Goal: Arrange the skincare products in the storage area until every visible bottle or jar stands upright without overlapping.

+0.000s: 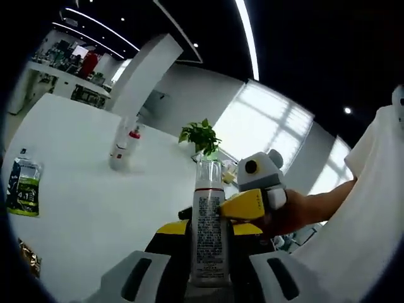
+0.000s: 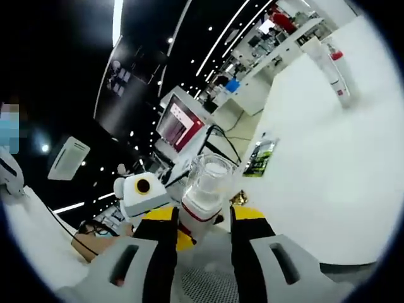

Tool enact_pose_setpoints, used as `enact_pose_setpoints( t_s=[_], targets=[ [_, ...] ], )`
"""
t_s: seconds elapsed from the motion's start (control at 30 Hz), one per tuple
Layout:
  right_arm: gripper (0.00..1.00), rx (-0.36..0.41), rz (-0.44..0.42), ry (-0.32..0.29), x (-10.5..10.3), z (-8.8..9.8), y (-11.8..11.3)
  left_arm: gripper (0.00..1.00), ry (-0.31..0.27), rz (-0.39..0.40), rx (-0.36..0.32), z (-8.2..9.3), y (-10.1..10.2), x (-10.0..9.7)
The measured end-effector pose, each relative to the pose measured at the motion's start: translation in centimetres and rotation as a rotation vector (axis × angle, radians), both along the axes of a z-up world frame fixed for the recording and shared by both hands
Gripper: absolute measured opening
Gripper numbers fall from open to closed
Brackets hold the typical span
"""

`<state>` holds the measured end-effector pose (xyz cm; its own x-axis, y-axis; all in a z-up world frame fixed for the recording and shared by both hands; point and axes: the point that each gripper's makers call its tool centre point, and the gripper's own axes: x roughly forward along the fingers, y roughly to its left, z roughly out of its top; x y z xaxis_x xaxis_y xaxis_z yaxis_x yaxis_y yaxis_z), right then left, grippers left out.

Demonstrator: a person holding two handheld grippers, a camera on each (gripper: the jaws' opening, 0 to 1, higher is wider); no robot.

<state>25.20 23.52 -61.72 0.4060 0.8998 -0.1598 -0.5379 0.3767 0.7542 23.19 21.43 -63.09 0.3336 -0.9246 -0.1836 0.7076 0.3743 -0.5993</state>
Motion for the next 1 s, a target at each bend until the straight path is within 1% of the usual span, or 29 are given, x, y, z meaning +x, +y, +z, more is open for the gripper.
enact_pose_setpoints(
  t_s=[0.03, 0.1, 0.17, 0.23, 0.33, 0.37, 0.43, 0.47, 0.5, 0.57, 0.63, 0.7, 0.87, 0.93, 1.0],
  targets=[
    [0.25, 0.008, 0.009, -0.013, -0.1, 0.2, 0.1, 0.23, 0.001, 0.001, 0.000, 0.0, 0.1, 0.0],
    [0.25, 0.009, 0.007, -0.036, -0.2, 0.4, 0.1, 0.22, 0.007, 0.000, -0.010, 0.1, 0.1, 0.0],
    [0.25, 0.014, 0.009, -0.033, -0.2, 0.5, 0.0, 0.23, -0.003, -0.004, -0.008, 0.2, 0.1, 0.0],
    [0.24, 0.013, 0.009, -0.038, -0.4, 0.4, 0.0, 0.23, -0.016, -0.013, 0.009, 0.0, -0.1, -0.1],
    [0.23, -0.007, 0.021, -0.053, -0.8, 0.4, 0.1, 0.23, -0.030, -0.029, 0.035, -0.4, -0.3, -0.6],
    [0.23, -0.037, 0.023, -0.086, -0.8, 0.3, 0.0, 0.23, -0.033, -0.037, 0.044, -0.5, -0.4, -0.6],
    [0.22, -0.046, 0.032, -0.107, -1.1, 0.4, 0.2, 0.23, -0.035, -0.050, 0.059, -0.8, -0.5, -0.8],
    [0.22, -0.054, 0.031, -0.112, -1.2, 0.4, 0.2, 0.23, -0.045, -0.051, 0.070, -0.9, -0.5, -0.9],
    [0.22, -0.063, 0.037, -0.133, -1.3, 0.4, 0.2, 0.23, -0.064, -0.057, 0.088, -1.2, -0.7, -1.0],
    [0.21, -0.089, 0.040, -0.160, -1.5, 0.2, 0.1, 0.23, -0.076, -0.061, 0.116, -1.6, -0.9, -1.1],
    [0.21, -0.108, 0.045, -0.177, -1.5, 0.0, 0.1, 0.23, -0.108, -0.062, 0.152, -2.0, -0.9, -1.0],
    [0.21, -0.126, 0.046, -0.202, -1.4, -0.1, 0.0, 0.23, -0.119, -0.059, 0.164, -2.2, -0.9, -1.0],
    [0.21, -0.144, 0.042, -0.242, -1.5, 0.1, -0.1, 0.24, -0.129, -0.066, 0.171, -2.3, -1.0, -0.9],
    [0.21, -0.136, 0.037, -0.251, -1.5, 0.4, -0.2, 0.24, -0.096, -0.074, 0.143, -2.2, -1.1, -1.0],
    [0.21, -0.142, 0.033, -0.255, -1.4, 0.3, -0.2, 0.24, -0.102, -0.074, 0.157, -2.4, -1.0, -1.0]
  ],
)
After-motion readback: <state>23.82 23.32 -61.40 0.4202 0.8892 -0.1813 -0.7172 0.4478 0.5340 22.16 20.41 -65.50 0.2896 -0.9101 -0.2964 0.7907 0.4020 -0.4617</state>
